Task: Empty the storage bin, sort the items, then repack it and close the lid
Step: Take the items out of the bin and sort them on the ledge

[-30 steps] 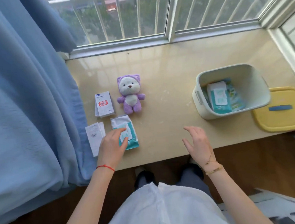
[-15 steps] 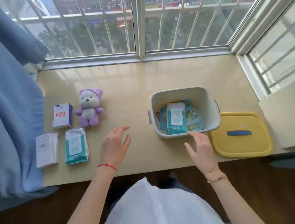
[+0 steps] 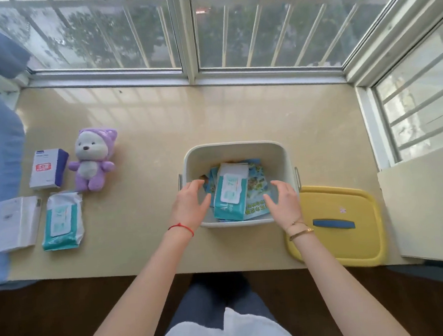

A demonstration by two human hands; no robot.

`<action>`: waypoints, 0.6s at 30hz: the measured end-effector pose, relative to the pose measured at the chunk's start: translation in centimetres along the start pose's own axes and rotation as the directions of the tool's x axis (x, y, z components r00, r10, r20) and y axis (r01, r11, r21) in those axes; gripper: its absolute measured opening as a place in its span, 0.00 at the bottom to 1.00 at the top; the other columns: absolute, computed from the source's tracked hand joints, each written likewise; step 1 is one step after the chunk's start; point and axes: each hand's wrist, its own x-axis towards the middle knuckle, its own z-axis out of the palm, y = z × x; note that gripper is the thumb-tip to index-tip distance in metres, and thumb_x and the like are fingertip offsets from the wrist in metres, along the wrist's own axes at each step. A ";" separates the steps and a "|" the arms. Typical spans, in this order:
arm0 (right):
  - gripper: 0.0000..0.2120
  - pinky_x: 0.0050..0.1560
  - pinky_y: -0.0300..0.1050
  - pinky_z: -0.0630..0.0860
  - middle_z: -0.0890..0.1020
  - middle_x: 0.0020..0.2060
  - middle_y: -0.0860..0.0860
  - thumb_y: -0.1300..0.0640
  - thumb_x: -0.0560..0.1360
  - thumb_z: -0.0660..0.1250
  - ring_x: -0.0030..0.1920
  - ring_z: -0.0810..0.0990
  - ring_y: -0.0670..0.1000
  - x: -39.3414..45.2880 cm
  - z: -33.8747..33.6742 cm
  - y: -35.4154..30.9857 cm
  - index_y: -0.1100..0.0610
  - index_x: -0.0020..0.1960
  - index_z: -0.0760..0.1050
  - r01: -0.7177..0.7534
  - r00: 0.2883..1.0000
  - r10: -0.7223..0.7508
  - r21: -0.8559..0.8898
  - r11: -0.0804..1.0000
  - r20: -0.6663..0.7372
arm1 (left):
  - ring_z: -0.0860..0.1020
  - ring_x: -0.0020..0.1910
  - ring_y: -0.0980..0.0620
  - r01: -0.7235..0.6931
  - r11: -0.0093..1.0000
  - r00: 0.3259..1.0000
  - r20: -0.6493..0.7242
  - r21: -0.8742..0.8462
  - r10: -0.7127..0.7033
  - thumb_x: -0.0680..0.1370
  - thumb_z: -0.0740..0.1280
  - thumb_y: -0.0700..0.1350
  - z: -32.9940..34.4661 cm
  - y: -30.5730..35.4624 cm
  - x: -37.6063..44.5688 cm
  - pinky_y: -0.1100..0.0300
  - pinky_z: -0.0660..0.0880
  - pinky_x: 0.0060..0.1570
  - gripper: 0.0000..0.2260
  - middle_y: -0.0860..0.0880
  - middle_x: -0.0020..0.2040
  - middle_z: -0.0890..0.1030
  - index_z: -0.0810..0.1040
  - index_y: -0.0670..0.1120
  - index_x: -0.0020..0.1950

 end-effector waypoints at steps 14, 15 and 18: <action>0.26 0.66 0.52 0.68 0.71 0.63 0.62 0.54 0.76 0.65 0.64 0.70 0.61 11.4 8.9 5.0 0.65 0.68 0.63 -0.286 0.928 0.302 -0.101 0.953 0.220 | 0.75 0.60 0.46 0.280 0.957 0.934 0.210 0.070 -0.289 0.73 0.70 0.54 11.8 -3.5 8.5 0.53 0.73 0.55 0.28 0.44 0.62 0.75 0.67 0.45 0.67; 0.25 0.65 0.51 0.67 0.71 0.63 0.62 0.54 0.76 0.65 0.63 0.70 0.61 11.6 9.2 5.2 0.65 0.67 0.64 -0.279 0.929 0.302 -0.131 0.951 0.213 | 0.76 0.58 0.46 0.288 0.955 0.928 0.226 0.066 -0.295 0.72 0.71 0.54 12.4 -3.7 8.7 0.53 0.74 0.53 0.26 0.45 0.60 0.76 0.68 0.45 0.65; 0.22 0.63 0.50 0.66 0.72 0.60 0.62 0.56 0.74 0.67 0.61 0.70 0.61 11.6 9.8 5.5 0.65 0.63 0.66 -0.261 0.950 0.285 -0.171 0.950 0.131 | 0.78 0.55 0.46 0.341 0.940 0.905 0.262 0.027 -0.336 0.72 0.71 0.53 13.5 -4.1 9.0 0.49 0.78 0.51 0.23 0.46 0.59 0.78 0.69 0.46 0.62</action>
